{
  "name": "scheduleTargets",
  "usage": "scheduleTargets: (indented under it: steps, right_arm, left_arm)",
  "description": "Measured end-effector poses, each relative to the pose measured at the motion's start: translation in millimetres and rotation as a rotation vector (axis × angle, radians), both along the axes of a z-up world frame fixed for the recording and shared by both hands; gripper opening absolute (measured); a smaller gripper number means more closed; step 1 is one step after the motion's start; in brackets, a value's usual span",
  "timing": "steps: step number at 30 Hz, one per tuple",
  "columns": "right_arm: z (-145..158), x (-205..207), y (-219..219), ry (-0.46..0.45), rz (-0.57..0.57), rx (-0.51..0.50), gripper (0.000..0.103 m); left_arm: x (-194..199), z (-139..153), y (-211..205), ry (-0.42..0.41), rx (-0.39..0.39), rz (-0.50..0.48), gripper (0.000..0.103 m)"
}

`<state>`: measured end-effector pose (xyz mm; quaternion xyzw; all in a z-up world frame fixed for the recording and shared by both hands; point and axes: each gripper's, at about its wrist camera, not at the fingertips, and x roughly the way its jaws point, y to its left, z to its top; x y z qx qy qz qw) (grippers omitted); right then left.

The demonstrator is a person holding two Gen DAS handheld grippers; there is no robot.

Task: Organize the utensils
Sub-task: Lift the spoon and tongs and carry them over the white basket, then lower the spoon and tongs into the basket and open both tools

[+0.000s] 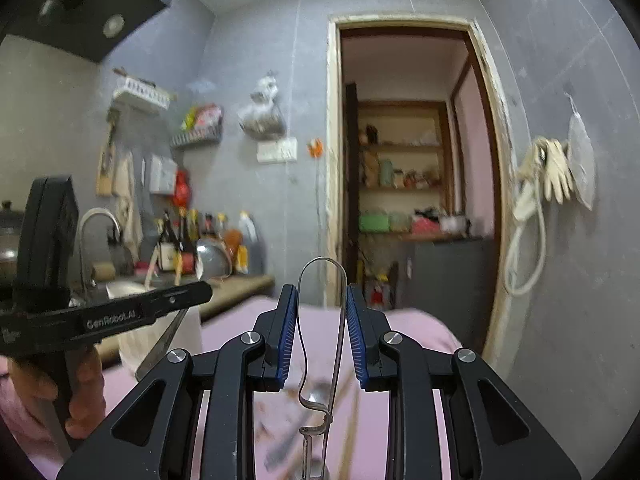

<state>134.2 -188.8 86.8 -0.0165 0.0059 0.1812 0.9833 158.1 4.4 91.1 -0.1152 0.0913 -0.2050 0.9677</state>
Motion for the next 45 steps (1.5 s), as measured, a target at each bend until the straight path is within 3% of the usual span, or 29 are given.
scheduleTargets:
  steps: [6,10,17,26,45]
  right_arm:
    - [34,14,29,-0.072,0.099,0.066,0.022]
    - [49,34,58,-0.073,0.187,0.137,0.022]
    - [50,71,107,-0.053,0.257,0.221,0.022]
    - [26,98,139,0.021,0.257,0.247,0.022]
    - [-24,111,154,0.106,0.232,0.171,0.022]
  left_arm:
    - [-9,33,44,-0.181,-0.018,0.16,0.0]
    - [-7,44,77,-0.245,-0.021,0.258,0.0]
    - [18,37,144,-0.224,-0.095,0.4,0.0]
    - [49,10,205,-0.116,-0.292,0.454,0.0]
    - [50,-31,172,-0.126,-0.136,0.612,0.0]
